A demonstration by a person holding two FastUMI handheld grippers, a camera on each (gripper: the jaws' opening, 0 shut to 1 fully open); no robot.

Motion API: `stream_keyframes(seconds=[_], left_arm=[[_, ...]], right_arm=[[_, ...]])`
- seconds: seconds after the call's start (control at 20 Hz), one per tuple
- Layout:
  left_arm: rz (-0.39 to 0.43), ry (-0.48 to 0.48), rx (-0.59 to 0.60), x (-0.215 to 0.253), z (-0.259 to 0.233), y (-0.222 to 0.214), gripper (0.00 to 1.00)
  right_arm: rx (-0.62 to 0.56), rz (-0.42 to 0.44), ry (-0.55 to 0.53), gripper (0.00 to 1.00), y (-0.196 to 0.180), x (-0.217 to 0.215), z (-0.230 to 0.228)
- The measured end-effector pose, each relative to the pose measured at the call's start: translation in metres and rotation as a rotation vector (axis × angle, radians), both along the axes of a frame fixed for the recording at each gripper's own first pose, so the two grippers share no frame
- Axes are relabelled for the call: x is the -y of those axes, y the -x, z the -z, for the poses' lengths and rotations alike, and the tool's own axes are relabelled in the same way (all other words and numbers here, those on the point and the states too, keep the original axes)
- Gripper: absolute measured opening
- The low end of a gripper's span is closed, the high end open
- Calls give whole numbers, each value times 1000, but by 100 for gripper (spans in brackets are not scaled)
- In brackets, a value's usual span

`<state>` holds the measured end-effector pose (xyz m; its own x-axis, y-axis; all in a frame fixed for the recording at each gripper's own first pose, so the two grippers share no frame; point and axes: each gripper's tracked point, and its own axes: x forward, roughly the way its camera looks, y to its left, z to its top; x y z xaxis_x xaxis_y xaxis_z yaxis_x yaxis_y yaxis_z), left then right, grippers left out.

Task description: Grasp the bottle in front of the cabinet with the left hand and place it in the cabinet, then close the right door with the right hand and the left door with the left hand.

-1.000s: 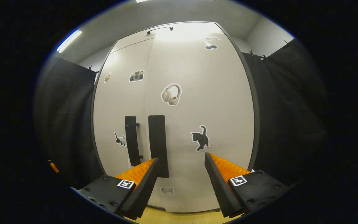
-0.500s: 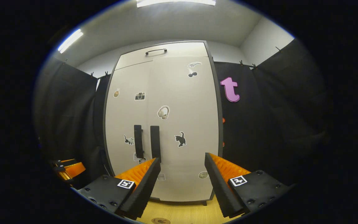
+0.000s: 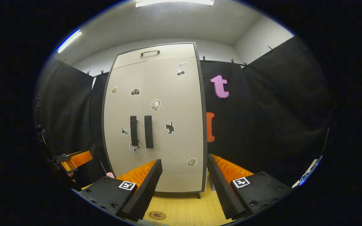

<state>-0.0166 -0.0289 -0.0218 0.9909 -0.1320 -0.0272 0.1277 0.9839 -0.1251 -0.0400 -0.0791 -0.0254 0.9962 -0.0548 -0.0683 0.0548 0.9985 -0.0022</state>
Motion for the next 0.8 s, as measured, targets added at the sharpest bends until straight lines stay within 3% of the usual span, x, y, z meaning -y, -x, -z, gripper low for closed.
stream_keyframes(seconds=[0.8], left_arm=[[-32,-32,4,-15,4,0,95]], right_arm=[[-17,1,9,95,-3,-13,20]])
